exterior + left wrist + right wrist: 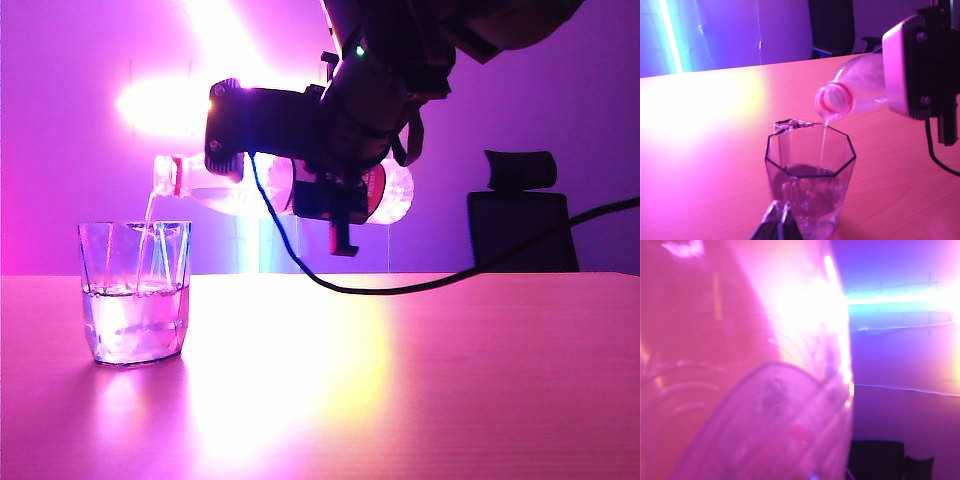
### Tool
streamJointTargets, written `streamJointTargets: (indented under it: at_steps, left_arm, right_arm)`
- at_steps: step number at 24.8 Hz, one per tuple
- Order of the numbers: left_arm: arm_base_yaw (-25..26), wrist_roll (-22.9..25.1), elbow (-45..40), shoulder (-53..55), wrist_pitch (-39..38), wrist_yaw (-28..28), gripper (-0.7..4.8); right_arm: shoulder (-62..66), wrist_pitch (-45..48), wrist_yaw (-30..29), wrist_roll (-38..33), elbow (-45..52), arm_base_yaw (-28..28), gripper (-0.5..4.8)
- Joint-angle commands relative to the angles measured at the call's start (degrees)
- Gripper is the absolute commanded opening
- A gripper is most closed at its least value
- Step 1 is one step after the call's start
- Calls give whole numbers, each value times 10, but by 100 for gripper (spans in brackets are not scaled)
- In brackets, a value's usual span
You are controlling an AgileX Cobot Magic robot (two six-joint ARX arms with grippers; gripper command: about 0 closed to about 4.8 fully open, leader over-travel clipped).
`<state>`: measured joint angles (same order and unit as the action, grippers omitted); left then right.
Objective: Pick up the mineral water bottle on the table and pour water into the mug until it's half full.
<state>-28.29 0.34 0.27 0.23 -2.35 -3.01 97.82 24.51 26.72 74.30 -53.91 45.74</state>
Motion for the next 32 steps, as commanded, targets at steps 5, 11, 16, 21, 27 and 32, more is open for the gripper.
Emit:
streamJointTargets:
  at_steps: [5,11,16,21,27,32]
  left_arm:
    - [1,-2,2,1,7,3,-2]
    - [1,-2,2,1,7,3,-2]
    - [1,-2,2,1,7,3,-2]
    - [1,-2,2,1,7,3,-2]
    - [1,-2,2,1,7,3,-2]
    - [1,-2,2,1,7,3,-2]
  right_arm:
    - [-7,6,8,-111,-5,0,197]
    - [-16,5,6,-264,-5,4,198]
    - [-54,-8,-35,-499,-5,2,198]
    - [-93,-13,-90,-687,13,-21,198]
    - [-122,45,-138,-751,94,-56,198]
    - [-153,141,-150,-806,216,-106,199]
